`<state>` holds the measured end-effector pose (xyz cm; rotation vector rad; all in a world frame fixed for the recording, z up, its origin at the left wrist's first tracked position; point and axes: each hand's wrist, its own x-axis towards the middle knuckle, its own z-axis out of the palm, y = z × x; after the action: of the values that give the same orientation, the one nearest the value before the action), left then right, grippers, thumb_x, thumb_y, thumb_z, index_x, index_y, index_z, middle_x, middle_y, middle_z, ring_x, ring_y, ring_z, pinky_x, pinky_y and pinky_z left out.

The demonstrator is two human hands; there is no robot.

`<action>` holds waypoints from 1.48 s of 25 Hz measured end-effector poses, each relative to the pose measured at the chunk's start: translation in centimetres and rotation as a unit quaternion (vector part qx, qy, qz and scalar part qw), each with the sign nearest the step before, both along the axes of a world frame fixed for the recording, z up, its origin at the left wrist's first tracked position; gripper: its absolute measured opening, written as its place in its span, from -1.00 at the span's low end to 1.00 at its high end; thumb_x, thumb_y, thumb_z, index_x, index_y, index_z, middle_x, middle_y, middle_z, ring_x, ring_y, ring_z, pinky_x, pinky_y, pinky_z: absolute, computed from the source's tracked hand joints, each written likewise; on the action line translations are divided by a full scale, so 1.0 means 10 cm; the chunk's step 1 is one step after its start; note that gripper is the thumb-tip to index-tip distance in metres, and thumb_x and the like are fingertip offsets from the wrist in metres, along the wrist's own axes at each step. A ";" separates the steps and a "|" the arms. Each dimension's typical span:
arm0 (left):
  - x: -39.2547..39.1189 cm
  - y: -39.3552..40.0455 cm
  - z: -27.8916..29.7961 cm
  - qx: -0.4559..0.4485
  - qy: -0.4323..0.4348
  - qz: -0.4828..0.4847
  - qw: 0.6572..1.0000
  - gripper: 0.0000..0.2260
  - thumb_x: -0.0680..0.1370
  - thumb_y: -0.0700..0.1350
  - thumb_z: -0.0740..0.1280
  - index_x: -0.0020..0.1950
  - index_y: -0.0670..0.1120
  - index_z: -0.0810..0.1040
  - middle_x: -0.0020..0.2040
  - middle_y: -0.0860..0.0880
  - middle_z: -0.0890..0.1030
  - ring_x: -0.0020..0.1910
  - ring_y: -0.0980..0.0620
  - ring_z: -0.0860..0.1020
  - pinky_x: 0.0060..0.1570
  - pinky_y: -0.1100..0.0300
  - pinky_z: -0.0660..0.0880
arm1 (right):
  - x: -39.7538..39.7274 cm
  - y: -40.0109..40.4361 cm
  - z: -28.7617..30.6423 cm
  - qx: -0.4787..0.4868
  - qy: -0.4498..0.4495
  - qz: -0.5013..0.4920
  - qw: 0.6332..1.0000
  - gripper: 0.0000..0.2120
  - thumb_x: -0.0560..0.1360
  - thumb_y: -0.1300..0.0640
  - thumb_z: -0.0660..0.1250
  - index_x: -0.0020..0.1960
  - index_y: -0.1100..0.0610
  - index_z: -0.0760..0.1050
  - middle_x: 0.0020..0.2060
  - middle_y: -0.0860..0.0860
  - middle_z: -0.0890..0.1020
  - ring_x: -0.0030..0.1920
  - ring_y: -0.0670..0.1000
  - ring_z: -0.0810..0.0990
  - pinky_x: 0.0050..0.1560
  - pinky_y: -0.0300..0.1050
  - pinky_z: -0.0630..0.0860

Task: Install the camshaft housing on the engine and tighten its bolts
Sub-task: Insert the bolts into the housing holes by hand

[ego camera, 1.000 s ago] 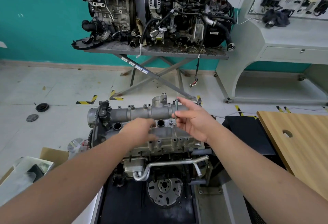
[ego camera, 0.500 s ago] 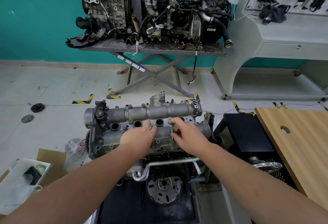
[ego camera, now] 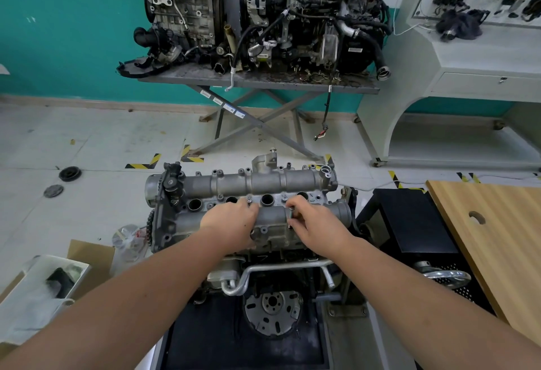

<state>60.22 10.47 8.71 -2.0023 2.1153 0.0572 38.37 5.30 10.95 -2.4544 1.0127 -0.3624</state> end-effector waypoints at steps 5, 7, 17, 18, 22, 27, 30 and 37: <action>-0.01 0.00 -0.03 -0.004 -0.011 0.005 1.000 -0.40 0.41 0.24 0.48 0.25 -0.08 0.40 0.16 -0.04 0.46 -0.04 -0.16 0.60 -0.34 0.02 0.38 | 0.03 0.02 0.05 0.030 -0.008 -0.027 0.999 -0.78 0.62 0.16 0.29 0.25 0.07 0.36 -0.16 0.00 0.62 -0.17 0.05 0.56 -0.18 0.00 0.50; -0.02 0.01 -0.05 0.001 -0.016 0.008 1.000 -0.39 0.41 0.25 0.48 0.26 -0.09 0.40 0.18 -0.04 0.45 -0.03 -0.16 0.61 -0.33 0.01 0.38 | 0.05 0.00 0.07 0.041 0.003 -0.029 0.999 -0.78 0.62 0.15 0.28 0.23 0.06 0.34 -0.21 -0.04 0.58 -0.22 0.02 0.54 -0.21 -0.01 0.48; 0.44 0.26 0.48 -0.112 0.231 0.036 0.966 -0.61 0.46 0.09 0.47 0.27 0.07 0.54 0.13 0.12 0.54 -0.04 0.16 0.51 -0.02 0.22 0.49 | 0.05 -0.35 0.14 0.081 -0.045 -0.180 0.979 -0.86 0.66 0.13 0.15 0.20 0.01 0.34 -0.22 0.01 0.56 -0.28 0.02 0.56 -0.40 -0.11 0.39; 0.58 0.36 0.51 -0.131 0.224 0.070 0.963 -0.60 0.46 0.13 0.46 0.26 0.07 0.55 0.12 0.13 0.53 -0.06 0.16 0.51 -0.08 0.23 0.46 | 0.03 -0.40 0.14 0.073 -0.035 -0.184 0.980 -0.92 0.67 0.12 0.11 0.14 0.02 0.35 -0.22 0.02 0.55 -0.27 0.03 0.54 -0.39 -0.09 0.34; 1.04 0.82 0.36 -0.026 0.033 0.125 0.991 -0.43 0.49 0.29 0.37 0.41 0.05 0.43 0.30 0.09 0.42 0.01 -0.01 0.58 -0.18 0.14 0.47 | -0.06 -0.49 0.09 0.080 0.030 -0.160 0.983 -0.85 0.67 0.09 0.12 0.17 0.08 0.40 -0.25 0.02 0.54 -0.26 0.00 0.52 -0.36 -0.10 0.34; 1.16 0.91 0.17 -0.044 -0.014 0.118 0.992 -0.41 0.46 0.29 0.40 0.37 0.04 0.37 0.30 0.05 0.35 -0.15 -0.11 0.59 -0.33 0.06 0.51 | 0.03 -0.42 -0.03 0.003 0.117 -0.044 0.992 -0.57 0.52 -0.33 0.25 0.14 0.01 0.44 -0.06 -0.11 0.50 -0.08 -0.03 0.49 -0.21 -0.09 0.36; 1.18 0.89 0.14 -0.105 0.037 0.145 0.983 -0.41 0.43 0.17 0.49 0.38 0.03 0.39 0.32 0.01 0.35 -0.20 -0.16 0.60 -0.32 0.02 0.53 | -0.02 -0.45 -0.05 -0.014 0.181 0.027 0.983 -0.24 0.24 -0.65 0.15 0.14 -0.07 0.39 0.00 -0.14 0.44 0.05 -0.03 0.46 -0.09 -0.09 0.41; 1.26 1.00 0.00 -0.254 0.244 0.392 0.850 -0.27 0.35 0.29 0.52 0.34 -0.08 0.38 0.23 -0.03 0.44 -0.10 0.03 0.46 -0.10 0.06 0.47 | -0.03 -0.36 -0.20 -0.166 0.272 0.037 0.947 0.00 0.15 -0.65 0.19 0.34 0.01 0.36 0.10 -0.05 0.47 0.11 0.04 0.43 -0.01 -0.02 0.55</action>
<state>72.79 20.45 8.70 -3.3717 1.4356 0.1686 38.11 1.66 8.94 -2.9774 1.1370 0.2095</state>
